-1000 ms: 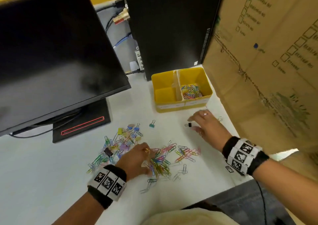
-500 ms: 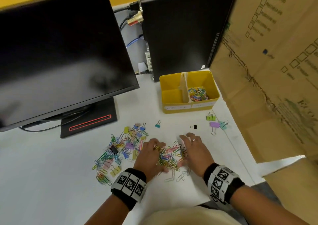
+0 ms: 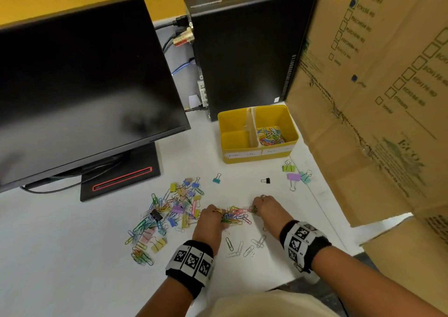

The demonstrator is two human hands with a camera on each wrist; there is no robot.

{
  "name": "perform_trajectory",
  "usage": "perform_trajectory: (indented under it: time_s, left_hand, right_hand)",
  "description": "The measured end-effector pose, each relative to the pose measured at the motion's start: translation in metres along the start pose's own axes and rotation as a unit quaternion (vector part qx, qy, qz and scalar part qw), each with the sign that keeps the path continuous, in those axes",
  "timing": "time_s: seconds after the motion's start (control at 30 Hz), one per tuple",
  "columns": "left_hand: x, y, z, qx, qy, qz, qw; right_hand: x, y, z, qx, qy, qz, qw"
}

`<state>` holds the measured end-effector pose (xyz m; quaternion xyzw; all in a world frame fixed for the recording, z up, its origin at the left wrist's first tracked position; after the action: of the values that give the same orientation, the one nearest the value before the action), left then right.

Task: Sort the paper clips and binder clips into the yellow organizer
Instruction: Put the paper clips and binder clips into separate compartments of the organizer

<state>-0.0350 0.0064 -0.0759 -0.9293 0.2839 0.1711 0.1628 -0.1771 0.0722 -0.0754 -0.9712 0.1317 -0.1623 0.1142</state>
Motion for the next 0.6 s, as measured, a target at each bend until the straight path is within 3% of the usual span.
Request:
perform_trajectory:
  time_s: [0.2, 0.4, 0.5, 0.6]
  left_hand:
    - [-0.007, 0.011, -0.029, -0.031, -0.098, -0.022, 0.994]
    - [-0.053, 0.046, -0.081, -0.070, -0.264, -0.009, 0.962]
    - [-0.096, 0.081, -0.110, -0.101, -0.316, 0.017, 0.943]
    - [-0.132, 0.125, -0.119, -0.133, -0.335, -0.012, 0.933]
  right_hand:
    - [-0.030, 0.002, -0.020, -0.049, 0.182, 0.098, 0.977]
    - [-0.043, 0.017, -0.102, -0.152, 0.361, 0.111, 0.913]
    - [-0.063, 0.051, -0.143, -0.242, 0.358, 0.132, 0.892]
    - [-0.084, 0.088, -0.158, -0.246, 0.338, 0.180, 0.890]
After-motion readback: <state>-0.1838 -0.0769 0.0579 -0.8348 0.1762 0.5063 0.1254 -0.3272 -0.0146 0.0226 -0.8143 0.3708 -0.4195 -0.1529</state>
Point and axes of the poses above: each hand's wrist, its own y-axis towards the middle knuckle, its own z-axis out of the palm, x = y × z, the point moved 4 cm from there along y, towards the middle knuckle, and after that the axes turned 10 degrees about -x, right-handed, at the moved point
